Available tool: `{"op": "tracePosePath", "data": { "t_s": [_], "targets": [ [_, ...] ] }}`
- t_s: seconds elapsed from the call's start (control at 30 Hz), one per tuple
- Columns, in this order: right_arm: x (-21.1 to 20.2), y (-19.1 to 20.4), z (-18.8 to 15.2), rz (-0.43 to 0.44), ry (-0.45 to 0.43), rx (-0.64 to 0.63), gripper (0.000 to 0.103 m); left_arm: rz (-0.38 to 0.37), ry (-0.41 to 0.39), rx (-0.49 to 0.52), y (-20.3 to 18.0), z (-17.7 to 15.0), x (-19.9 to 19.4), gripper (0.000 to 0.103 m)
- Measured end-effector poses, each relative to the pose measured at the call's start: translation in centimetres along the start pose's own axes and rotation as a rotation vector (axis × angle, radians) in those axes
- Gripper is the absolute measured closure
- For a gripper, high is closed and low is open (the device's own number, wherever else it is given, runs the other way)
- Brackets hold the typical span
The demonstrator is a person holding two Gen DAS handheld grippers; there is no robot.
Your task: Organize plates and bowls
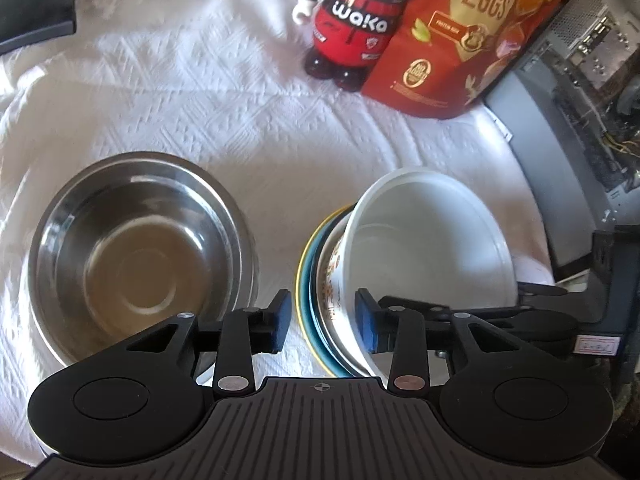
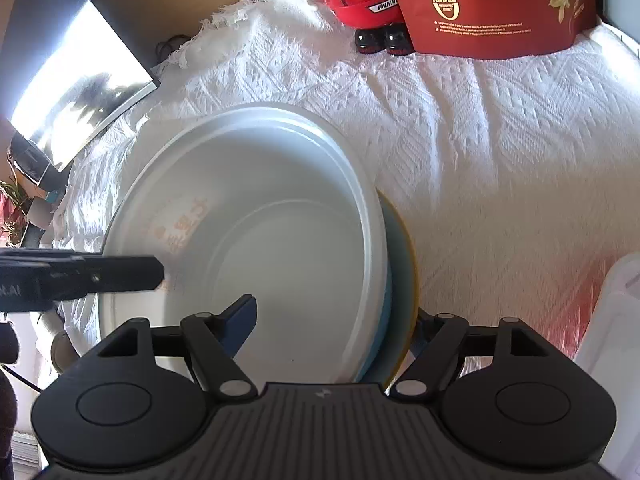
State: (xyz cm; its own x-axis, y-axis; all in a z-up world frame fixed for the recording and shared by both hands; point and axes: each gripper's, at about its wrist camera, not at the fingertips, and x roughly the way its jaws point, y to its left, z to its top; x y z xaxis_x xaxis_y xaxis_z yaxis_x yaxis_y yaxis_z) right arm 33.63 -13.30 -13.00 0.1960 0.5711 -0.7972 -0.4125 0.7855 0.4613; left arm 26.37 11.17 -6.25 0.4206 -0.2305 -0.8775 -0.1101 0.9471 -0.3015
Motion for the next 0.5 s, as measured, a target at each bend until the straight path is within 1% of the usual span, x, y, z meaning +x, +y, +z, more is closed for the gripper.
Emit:
{"op": "tracePosePath", "data": {
  "t_s": [0.13,0.2,0.3,0.37,0.5],
  "targets": [
    [0.0,0.1,-0.1,-0.013,-0.002,0.026,0.027,-0.011,0.031,0.008,0.0,0.4,1.0,0.066],
    [-0.2,0.0,-0.3,-0.023,0.001,0.049,0.027,-0.019,0.053,-0.007,0.3,0.8,1.7,0.066],
    [-0.5,-0.5,-0.7,-0.007,0.007,0.086,0.027,-0.019,0.063,-0.04,0.7,1.1,2.3,0.067],
    [-1.0,-0.7,-1.0,-0.027,-0.013,0.088,0.027,-0.038,0.059,-0.067,0.9,1.2,2.3,0.066],
    [-2.0,-1.2,-0.8,-0.066,-0.051,0.106,0.027,-0.039,0.061,-0.084,1.2,1.3,2.2,0.067]
  ]
}}
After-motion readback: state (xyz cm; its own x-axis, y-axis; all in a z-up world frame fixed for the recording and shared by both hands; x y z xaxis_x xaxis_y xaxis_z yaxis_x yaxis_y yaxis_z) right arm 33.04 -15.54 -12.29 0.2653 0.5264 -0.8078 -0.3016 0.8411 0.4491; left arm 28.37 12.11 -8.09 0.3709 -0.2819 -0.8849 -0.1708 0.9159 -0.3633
